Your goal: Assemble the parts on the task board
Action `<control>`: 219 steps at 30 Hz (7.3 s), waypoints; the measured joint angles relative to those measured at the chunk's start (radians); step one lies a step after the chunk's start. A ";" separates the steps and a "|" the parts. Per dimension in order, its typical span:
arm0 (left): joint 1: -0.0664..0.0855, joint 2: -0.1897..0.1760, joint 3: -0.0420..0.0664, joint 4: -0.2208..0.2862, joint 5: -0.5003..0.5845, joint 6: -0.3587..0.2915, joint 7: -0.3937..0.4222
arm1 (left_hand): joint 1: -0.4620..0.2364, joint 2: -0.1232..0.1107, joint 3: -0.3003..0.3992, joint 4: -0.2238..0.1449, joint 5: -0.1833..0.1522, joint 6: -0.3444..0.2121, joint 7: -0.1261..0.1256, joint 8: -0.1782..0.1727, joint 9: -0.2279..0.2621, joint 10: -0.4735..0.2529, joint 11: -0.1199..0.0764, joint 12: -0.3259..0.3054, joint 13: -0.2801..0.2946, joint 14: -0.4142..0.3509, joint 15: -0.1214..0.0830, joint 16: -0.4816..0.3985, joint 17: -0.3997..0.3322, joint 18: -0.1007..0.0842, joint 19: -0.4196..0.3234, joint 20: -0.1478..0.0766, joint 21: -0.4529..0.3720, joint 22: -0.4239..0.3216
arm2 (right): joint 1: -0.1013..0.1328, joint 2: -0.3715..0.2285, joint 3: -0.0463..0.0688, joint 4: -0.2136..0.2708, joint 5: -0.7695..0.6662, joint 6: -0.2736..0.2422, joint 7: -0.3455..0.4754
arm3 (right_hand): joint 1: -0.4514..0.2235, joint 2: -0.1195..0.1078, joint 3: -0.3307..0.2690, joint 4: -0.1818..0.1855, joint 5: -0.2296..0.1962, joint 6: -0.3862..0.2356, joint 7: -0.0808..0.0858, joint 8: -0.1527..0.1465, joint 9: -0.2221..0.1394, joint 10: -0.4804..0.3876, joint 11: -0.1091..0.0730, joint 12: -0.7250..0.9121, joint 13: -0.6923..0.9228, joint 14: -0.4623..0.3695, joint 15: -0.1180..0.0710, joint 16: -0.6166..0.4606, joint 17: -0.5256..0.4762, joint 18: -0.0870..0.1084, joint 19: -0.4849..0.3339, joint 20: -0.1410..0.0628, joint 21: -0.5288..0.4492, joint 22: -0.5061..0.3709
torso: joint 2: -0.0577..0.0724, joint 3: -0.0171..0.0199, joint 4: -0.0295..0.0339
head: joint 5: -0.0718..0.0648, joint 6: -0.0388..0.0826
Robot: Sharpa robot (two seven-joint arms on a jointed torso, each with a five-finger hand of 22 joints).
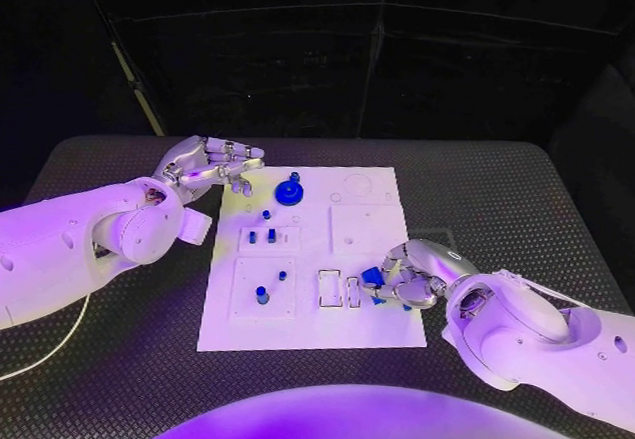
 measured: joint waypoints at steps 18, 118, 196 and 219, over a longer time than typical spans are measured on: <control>0.000 0.007 0.000 0.000 0.000 0.002 0.000 | 0.000 0.000 0.000 0.000 0.000 0.000 0.000 0.000 0.000 0.000 0.000 0.000 0.000 0.000 0.000 0.000 0.000 0.000 0.000 0.000 0.000 0.000 | 0.000 0.104 0.000 -0.042 0.090 -0.017 0.050 | -0.028 0.020 -0.022 0.004 -0.058 0.009 -0.001 -0.009 -0.004 0.000 0.000 -0.009 -0.016 0.000 0.000 0.000 0.000 0.000 0.000 0.000 0.000 0.000 | 0.001 -0.0016 0.0034 | 0.018 0.004; 0.000 -0.005 0.000 0.003 0.000 0.006 -0.006 | -0.004 0.004 -0.003 0.003 0.000 0.000 0.000 0.000 0.000 -0.004 0.004 0.000 0.000 0.000 0.000 0.000 -0.001 0.000 0.000 0.000 0.000 -0.001 | 0.001 0.130 0.001 -0.039 0.072 0.079 0.012 | 0.010 0.076 0.076 -0.082 -0.281 0.081 -0.031 -0.003 0.018 0.027 -0.027 -0.017 0.005 0.000 -0.021 0.000 0.000 -0.016 -0.004 -0.018 0.008 0.000 | 0.001 -0.0008 0.0002 | 0.029 -0.008; -0.003 -0.011 0.000 0.000 0.000 0.009 -0.008 | -0.004 0.004 -0.003 0.003 0.000 0.000 0.000 0.000 0.000 -0.004 0.004 0.005 0.001 0.000 0.000 0.000 0.000 0.000 0.000 0.000 0.000 -0.001 | -0.004 -0.030 0.034 -0.032 -0.191 0.273 -0.019 | 0.159 0.005 0.072 -0.124 -0.173 0.112 -0.027 -0.104 0.000 -0.011 -0.018 -0.091 -0.032 0.000 -0.018 -0.021 0.000 -0.016 -0.002 -0.016 -0.009 0.000 | -0.003 -0.0014 -0.0046 | -0.016 -0.011; -0.003 -0.007 0.000 -0.002 0.000 0.010 -0.008 | -0.004 0.004 -0.003 0.003 0.000 0.000 0.000 0.000 0.000 -0.004 0.004 0.005 0.001 0.000 0.000 0.000 0.000 0.000 0.000 0.000 0.000 -0.001 | -0.011 -0.017 0.028 0.011 -0.059 0.181 -0.027 | 0.113 0.000 0.299 -0.014 -0.072 0.090 -0.013 -0.151 -0.006 -0.009 -0.020 -0.099 -0.034 0.000 -0.018 -0.021 0.000 -0.016 -0.002 -0.016 -0.013 0.000 | -0.003 -0.0019 -0.0045 | -0.010 -0.011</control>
